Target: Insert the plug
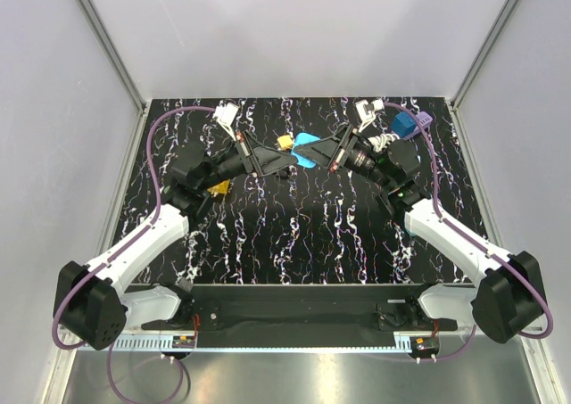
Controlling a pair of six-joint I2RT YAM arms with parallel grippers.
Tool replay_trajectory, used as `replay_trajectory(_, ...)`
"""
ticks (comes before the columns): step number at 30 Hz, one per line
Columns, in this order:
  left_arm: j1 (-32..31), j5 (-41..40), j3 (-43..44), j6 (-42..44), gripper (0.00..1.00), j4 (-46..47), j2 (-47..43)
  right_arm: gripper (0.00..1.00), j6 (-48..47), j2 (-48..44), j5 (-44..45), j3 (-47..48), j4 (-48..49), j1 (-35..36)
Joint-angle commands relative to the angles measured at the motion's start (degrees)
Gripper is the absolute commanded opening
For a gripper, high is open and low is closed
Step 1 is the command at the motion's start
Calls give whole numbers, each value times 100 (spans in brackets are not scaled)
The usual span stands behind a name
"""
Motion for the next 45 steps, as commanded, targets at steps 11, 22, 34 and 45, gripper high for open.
replay_trajectory(11, -21, -70, 1, 207, 0, 213, -71, 33, -36, -161, 313, -9, 245, 37)
replay_trajectory(22, -21, -88, 28, 251, 0, 143, -71, 26, -97, -118, 217, 105, 192, 37)
replay_trajectory(34, -12, -193, 203, 925, 76, -1006, -386, 0, -1008, -249, 23, 655, -1297, -33)
replay_trajectory(45, 49, -1395, 1178, 3402, 99, -5232, -1309, 0, -5544, 321, 1733, 2741, -8181, -1484)
